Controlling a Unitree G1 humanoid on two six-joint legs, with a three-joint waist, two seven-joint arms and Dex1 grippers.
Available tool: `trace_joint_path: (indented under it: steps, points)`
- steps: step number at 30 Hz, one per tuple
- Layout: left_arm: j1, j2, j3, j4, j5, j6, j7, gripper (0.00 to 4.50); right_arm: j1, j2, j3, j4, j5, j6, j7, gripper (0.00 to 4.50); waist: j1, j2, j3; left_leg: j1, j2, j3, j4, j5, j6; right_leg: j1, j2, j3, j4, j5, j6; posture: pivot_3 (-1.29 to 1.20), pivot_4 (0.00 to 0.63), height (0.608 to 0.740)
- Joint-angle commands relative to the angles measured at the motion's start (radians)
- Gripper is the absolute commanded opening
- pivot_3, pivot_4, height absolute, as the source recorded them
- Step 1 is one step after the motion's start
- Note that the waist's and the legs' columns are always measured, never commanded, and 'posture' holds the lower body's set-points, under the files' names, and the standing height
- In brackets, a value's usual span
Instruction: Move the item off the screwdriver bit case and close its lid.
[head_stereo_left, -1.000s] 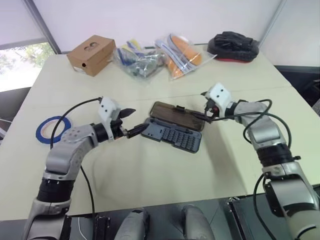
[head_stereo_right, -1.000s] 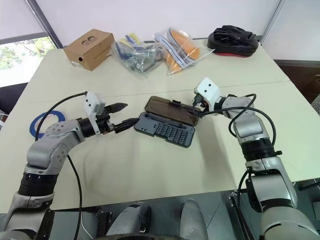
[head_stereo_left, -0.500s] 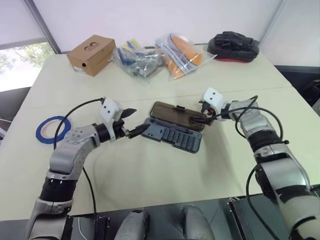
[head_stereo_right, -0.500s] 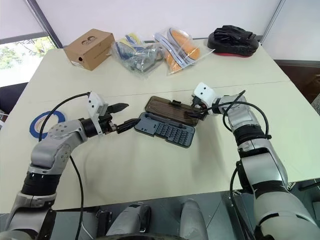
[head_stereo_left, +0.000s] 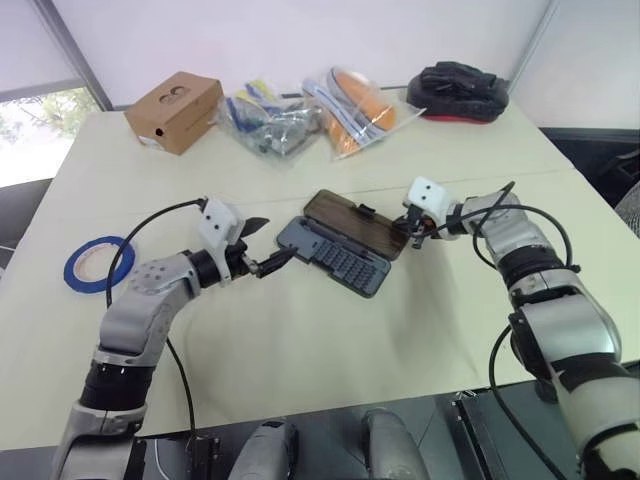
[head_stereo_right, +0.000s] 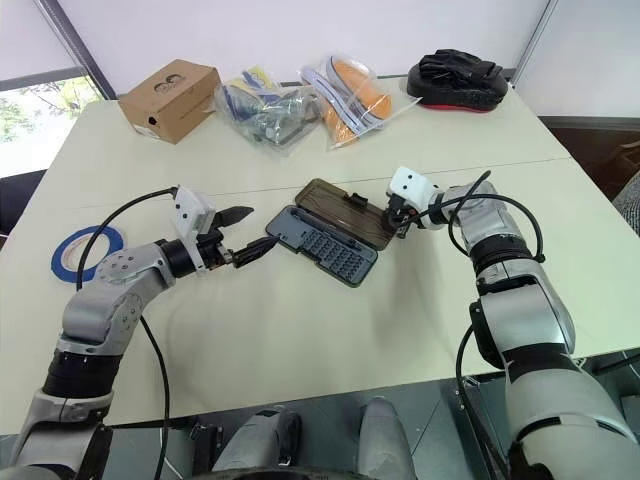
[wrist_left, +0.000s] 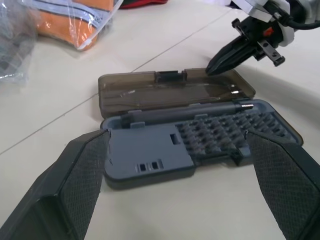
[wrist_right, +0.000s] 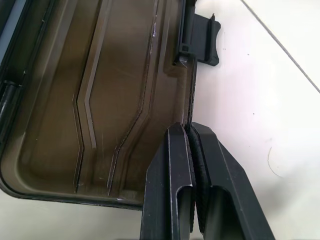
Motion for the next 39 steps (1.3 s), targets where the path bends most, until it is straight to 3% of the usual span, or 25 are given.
trace_joint_path:
  steps: [1, 7, 15, 19, 28, 39]
  points:
    - [-0.012, 0.011, 0.03, -0.033, 0.007, -0.029, 0.01, 4.5, -0.01, 0.007, 0.023, 0.025, -0.032, -0.026, 0.043, 0.03, 0.0, 0.0, 0.0, 0.0, 0.0, 0.0, 0.0, 0.0, 0.0, 0.0, 0.0, 0.0, 0.0, 0.0, 0.0, 0.0, 0.15, 0.74]
    - [-0.011, 0.018, 0.037, -0.026, 0.007, -0.039, 0.018, 4.5, -0.033, 0.019, 0.079, 0.015, -0.09, -0.309, 0.07, 0.03, -0.003, 0.0, 0.0, 0.0, 0.0, 0.0, 0.0, 0.0, 0.0, 0.0, 0.0, 0.0, 0.0, 0.0, 0.0, 0.0, 0.15, 0.74]
    - [-0.008, 0.014, 0.033, -0.027, 0.01, -0.043, 0.023, 4.5, -0.096, 0.049, 0.087, 0.053, -0.115, -0.493, 0.077, 0.03, -0.012, 0.0, 0.0, 0.0, 0.001, 0.0, 0.0, 0.0, 0.0, -0.001, 0.0, 0.0, 0.0, 0.0, 0.0, 0.0, 0.15, 0.74]
    - [0.0, 0.018, 0.031, -0.031, 0.015, -0.048, 0.026, 4.5, -0.117, 0.034, 0.151, 0.059, -0.211, -0.63, -0.007, 0.03, -0.013, 0.0, 0.0, 0.0, 0.001, 0.0, 0.0, 0.0, 0.0, -0.001, 0.0, 0.0, 0.0, 0.0, 0.0, 0.0, 0.15, 0.74]
    - [0.003, 0.014, 0.027, -0.033, 0.017, -0.049, 0.026, 4.5, -0.141, 0.047, 0.193, 0.088, -0.269, -0.777, -0.072, 0.03, -0.016, 0.0, 0.0, 0.0, 0.001, 0.0, -0.001, 0.0, 0.0, -0.001, 0.0, 0.0, 0.0, 0.0, 0.0, 0.0, 0.15, 0.74]
    - [0.003, 0.015, 0.03, -0.033, 0.019, -0.052, 0.03, 4.5, -0.121, 0.071, 0.187, 0.081, -0.218, -0.848, 0.026, 0.03, -0.024, 0.0, 0.0, 0.0, 0.001, -0.001, -0.001, 0.0, -0.001, -0.001, 0.0, 0.0, 0.001, 0.0, 0.0, 0.0, 0.15, 0.74]
